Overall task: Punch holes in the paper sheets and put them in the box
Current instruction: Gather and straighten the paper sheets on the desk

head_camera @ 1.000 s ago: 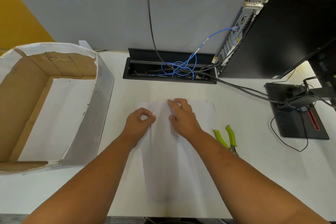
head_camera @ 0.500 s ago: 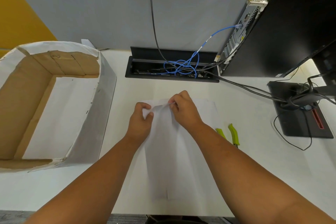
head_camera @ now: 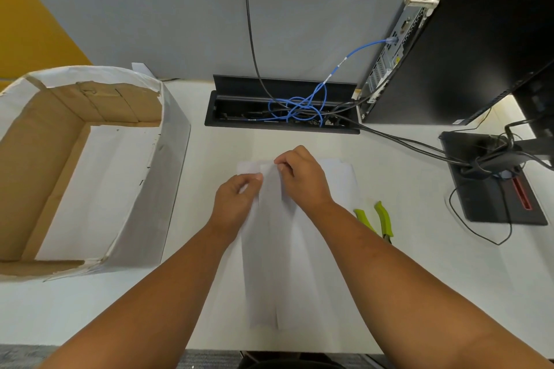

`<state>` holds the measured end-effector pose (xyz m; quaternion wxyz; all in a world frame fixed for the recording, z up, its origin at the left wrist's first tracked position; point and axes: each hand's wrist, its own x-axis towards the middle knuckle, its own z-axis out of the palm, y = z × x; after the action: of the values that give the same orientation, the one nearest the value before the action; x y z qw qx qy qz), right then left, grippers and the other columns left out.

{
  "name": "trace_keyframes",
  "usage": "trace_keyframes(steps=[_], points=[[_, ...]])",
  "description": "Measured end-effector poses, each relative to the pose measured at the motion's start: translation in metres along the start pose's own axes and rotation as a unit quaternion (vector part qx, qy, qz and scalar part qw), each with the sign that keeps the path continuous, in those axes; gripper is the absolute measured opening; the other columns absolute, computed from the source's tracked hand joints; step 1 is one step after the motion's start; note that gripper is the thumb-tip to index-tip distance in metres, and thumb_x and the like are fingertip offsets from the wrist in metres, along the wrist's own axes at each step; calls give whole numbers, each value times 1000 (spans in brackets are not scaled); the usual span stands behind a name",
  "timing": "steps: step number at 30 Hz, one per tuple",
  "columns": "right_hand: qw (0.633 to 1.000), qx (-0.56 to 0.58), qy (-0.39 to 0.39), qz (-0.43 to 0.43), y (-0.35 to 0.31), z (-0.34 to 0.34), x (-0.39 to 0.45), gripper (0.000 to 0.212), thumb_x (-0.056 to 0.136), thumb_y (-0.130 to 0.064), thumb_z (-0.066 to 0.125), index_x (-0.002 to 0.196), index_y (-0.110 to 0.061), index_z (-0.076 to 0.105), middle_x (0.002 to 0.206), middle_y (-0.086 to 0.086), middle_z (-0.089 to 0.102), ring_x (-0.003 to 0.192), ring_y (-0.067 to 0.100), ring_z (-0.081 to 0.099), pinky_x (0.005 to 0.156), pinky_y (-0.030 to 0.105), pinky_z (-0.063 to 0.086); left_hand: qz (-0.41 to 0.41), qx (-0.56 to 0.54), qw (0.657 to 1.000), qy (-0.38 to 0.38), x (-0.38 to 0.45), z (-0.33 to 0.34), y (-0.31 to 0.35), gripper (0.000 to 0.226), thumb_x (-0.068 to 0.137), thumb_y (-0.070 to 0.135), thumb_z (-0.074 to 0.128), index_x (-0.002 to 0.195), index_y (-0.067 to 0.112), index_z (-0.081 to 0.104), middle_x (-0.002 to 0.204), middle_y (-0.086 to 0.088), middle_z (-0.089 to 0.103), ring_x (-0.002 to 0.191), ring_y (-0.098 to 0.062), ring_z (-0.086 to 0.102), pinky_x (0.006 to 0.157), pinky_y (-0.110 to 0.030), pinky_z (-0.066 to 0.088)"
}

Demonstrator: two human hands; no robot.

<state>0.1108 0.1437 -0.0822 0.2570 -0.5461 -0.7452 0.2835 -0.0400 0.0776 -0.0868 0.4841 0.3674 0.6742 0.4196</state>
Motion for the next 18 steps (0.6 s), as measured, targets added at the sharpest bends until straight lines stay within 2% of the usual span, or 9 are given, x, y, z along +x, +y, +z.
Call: trace_keyframes(steps=[3, 5, 8, 15, 18], points=[[1000, 6, 1, -14, -3, 0, 2, 13, 95, -14, 55, 102, -16, 66, 101, -2, 57, 91, 12, 55, 77, 22, 46, 1, 14, 1000, 23, -1, 4, 0, 11, 90, 35, 64, 96, 27, 67, 99, 9, 66, 94, -13, 62, 84, -28, 52], [1000, 8, -1, -25, -4, 0, 2, 13, 95, -13, 55, 103, -15, 66, 101, -1, 56, 93, 12, 55, 78, 22, 46, -9, -3, 1000, 21, 0, 5, 1, 9, 92, 31, 62, 94, 24, 67, 99, 6, 67, 93, -16, 64, 83, -30, 54], [999, 9, -11, -39, -3, -1, 0, 17, 95, -11, 54, 108, -18, 62, 103, -3, 54, 96, 11, 53, 80, 25, 48, -19, -24, 1000, 5, 0, 7, 2, 14, 95, 32, 57, 103, 23, 65, 102, 4, 68, 93, -18, 66, 80, -31, 57], [996, -32, -39, -77, 3, -2, -2, 32, 95, -11, 57, 124, -25, 64, 107, 0, 53, 102, 18, 51, 90, 27, 48, 1, -42, 999, -3, -1, 9, 5, 15, 97, 25, 54, 112, 27, 55, 107, 5, 64, 93, -15, 65, 70, -21, 54], [994, -48, -34, -91, 4, -2, -2, 33, 95, -12, 58, 124, -26, 65, 112, -1, 54, 104, 18, 51, 91, 28, 49, -5, -58, 998, -8, 0, 9, 6, 27, 96, 27, 56, 122, 32, 49, 112, 3, 63, 95, -17, 66, 72, -26, 57]])
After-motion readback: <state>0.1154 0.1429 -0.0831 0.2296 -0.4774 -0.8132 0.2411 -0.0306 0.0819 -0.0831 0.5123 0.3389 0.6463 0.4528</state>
